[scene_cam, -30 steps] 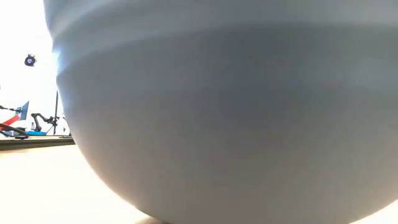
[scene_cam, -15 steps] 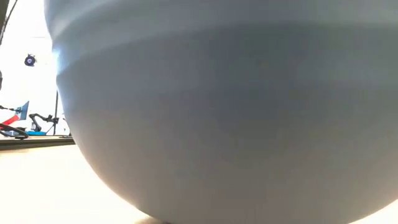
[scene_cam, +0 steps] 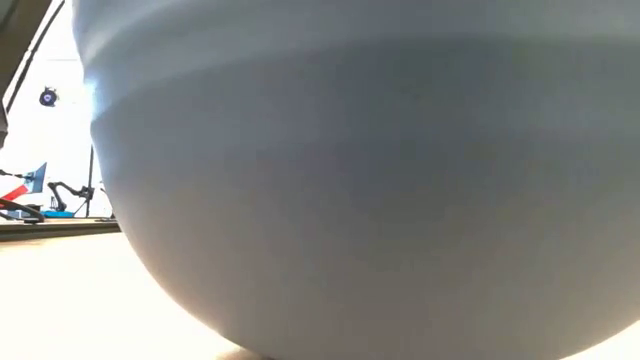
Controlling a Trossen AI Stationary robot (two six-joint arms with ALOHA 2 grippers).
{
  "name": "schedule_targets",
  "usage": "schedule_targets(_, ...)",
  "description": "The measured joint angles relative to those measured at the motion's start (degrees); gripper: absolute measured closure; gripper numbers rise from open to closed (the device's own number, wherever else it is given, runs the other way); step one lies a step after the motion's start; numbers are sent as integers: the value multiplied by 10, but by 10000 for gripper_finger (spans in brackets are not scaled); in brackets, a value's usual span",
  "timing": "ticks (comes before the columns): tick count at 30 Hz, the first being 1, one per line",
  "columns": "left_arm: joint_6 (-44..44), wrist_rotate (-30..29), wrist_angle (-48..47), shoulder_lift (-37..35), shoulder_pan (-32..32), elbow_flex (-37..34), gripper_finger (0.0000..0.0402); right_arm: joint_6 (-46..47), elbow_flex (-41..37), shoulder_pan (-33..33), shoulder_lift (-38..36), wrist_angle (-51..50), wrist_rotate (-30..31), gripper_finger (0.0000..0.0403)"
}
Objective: Nest bowls inside each other
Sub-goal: Stack the light violet bowl into the pink bowl
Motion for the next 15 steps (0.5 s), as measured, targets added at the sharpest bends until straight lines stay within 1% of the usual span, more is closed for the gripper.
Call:
schedule_targets(2, 12, 0, 5, 11, 13, -1, 402, 0, 0, 6, 1, -2, 1, 394)
schedule_targets(7, 19, 23, 8, 31, 46, 2, 402, 0, 0, 11, 1, -1, 3, 394)
schedule_targets(15, 47, 34, -32, 48, 48, 0, 402, 5, 1, 11, 0, 4, 3, 394)
